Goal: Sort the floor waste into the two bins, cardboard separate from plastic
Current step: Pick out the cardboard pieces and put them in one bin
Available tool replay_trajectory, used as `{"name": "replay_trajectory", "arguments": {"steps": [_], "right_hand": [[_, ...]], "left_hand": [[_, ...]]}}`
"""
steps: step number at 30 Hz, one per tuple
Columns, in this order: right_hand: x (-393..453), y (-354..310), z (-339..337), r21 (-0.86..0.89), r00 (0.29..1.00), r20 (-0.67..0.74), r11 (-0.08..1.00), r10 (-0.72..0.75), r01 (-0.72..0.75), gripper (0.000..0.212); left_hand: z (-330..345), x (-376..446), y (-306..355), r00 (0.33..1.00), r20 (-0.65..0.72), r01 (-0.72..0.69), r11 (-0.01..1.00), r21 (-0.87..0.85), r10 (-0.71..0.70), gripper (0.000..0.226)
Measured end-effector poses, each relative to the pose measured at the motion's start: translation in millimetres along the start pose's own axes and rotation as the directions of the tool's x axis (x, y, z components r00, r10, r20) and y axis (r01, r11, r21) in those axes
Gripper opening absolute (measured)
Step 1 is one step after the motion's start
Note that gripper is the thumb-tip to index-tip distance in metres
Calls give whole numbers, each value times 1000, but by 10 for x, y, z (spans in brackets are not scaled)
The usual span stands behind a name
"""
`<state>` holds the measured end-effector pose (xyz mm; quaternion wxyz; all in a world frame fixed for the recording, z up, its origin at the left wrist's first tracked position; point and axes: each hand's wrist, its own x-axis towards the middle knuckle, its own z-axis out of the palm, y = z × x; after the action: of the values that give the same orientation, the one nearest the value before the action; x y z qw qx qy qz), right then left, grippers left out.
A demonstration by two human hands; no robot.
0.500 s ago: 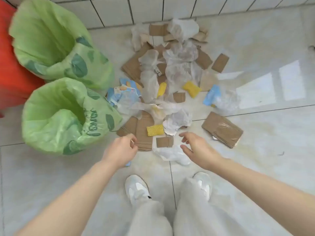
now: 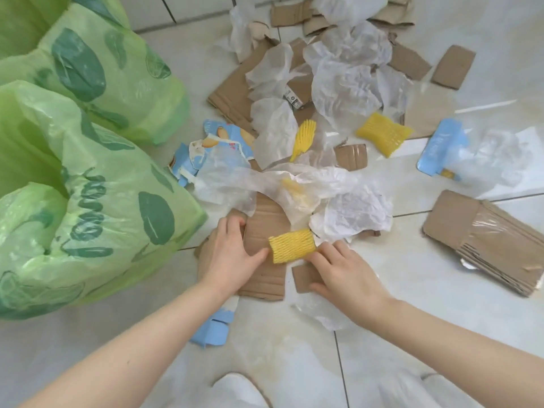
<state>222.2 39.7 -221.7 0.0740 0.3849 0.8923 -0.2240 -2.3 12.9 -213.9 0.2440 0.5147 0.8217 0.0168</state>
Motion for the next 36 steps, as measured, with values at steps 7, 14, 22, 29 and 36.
{"name": "replay_trajectory", "arguments": {"steps": [7,14,22,29,36], "right_hand": [[3,-23,-24,-39,999,20,999,30,-29,45],[-70,-62,-184,-77,999,-24,996,40,-42,23],[-116,22,-347,95,990,29,986,137,-139,16],[8,173,-384,97,991,81,989,106,-114,10],[22,351,-423,137,982,-53,975,183,-175,14]], "left_hand": [[92,-82,86,998,-1,59,986,-156,-59,61],[-46,-207,146,975,98,222,904,-365,-200,38],[-272,-385,-173,897,395,442,369,-818,-200,10],[-424,-409,-553,892,439,419,562,-713,-108,27],[-351,-453,-495,908,354,407,672,-619,-224,27]]}}
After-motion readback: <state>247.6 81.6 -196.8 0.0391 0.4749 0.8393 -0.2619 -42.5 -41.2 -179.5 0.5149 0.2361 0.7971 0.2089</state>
